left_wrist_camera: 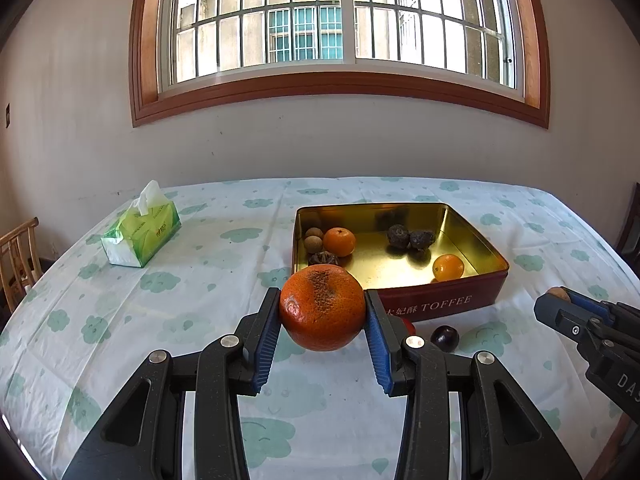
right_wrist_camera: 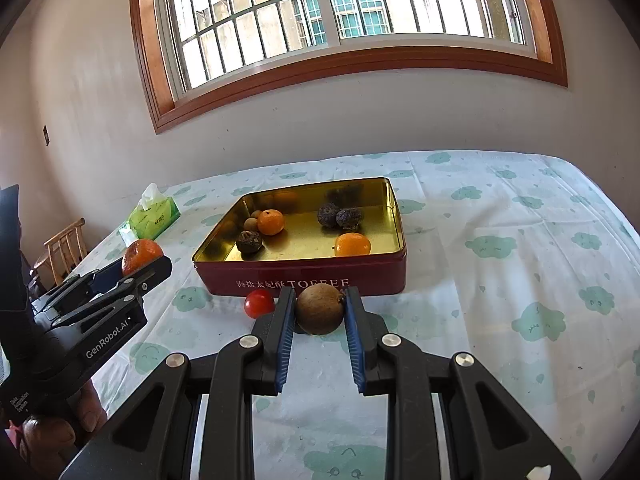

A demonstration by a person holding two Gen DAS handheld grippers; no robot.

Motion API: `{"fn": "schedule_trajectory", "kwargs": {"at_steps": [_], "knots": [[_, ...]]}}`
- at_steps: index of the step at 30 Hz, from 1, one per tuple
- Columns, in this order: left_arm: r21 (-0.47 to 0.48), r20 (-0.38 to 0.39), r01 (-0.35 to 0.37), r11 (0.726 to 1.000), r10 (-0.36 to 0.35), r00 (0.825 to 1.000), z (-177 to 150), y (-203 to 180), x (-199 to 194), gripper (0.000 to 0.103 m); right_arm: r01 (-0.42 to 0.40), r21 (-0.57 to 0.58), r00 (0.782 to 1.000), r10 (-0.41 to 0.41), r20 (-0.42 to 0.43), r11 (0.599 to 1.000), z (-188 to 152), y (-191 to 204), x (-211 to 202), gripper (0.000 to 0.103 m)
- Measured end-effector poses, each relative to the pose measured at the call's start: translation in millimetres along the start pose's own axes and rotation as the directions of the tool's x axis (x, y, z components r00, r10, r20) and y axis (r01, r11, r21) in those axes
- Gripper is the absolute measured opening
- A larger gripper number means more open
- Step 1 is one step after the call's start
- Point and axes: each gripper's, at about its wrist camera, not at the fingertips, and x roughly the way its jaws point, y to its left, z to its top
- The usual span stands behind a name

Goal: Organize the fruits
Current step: 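Carry the orange in the left tool and tan fruit in the right over the tin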

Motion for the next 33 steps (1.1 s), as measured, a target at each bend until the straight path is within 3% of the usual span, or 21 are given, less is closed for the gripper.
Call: {"fn": "schedule_trajectory", "kwargs": {"at_steps": [33], "knots": [[0.003, 0.019, 0.000, 1.000, -0.001, 1.000, 12.3, -0.9, -0.9, 0.042, -0.017, -0.003, 0.999, 0.017, 0.034, 1.000, 16.4, 5.0, -8.5, 0.023]]}}
